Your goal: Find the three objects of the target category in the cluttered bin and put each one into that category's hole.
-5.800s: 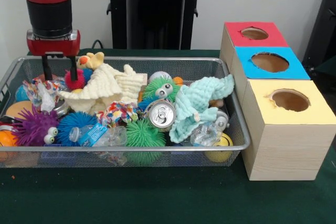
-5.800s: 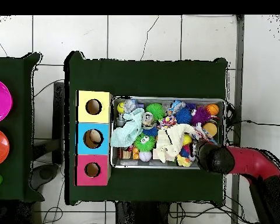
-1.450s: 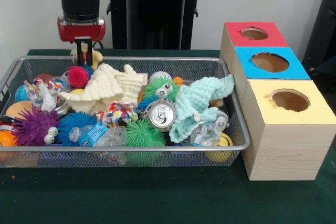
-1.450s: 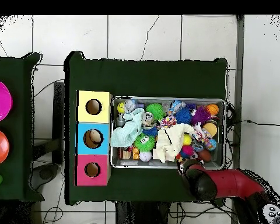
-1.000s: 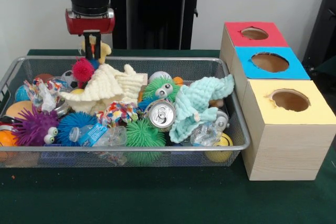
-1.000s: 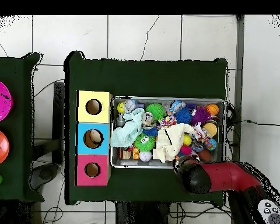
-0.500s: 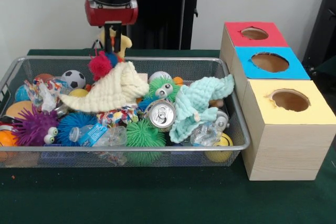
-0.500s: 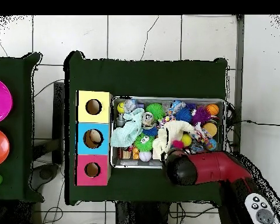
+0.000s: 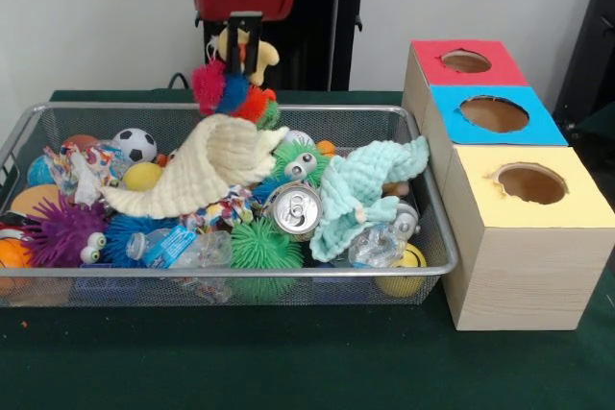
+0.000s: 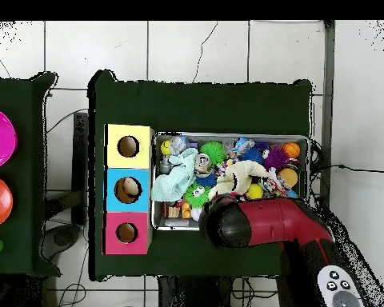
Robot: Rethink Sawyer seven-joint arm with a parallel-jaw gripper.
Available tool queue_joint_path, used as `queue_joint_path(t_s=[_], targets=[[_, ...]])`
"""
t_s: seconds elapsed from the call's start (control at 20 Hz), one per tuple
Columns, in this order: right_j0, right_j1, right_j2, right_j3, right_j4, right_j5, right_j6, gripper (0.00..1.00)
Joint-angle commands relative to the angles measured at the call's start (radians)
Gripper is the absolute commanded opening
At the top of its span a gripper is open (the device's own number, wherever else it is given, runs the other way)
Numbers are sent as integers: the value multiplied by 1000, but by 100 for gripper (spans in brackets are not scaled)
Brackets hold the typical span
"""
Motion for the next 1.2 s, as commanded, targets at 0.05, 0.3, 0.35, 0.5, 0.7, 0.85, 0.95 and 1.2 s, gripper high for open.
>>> queue_joint_path(t_s=[0.05,0.3,0.35,0.5,0.7,0.85,0.95,1.2], targets=[[25,-81,84,-72,115,142,-16,0],[63,-108,99,-95,193,217,-10,0],[71,-110,98,-104,206,234,-6,0],[87,-107,92,-128,236,272,8,0],[111,-96,75,-146,256,280,37,0],[139,-77,57,-135,265,239,76,0],[165,-61,42,-118,263,195,113,0],[232,-22,-3,-43,241,49,205,0]])
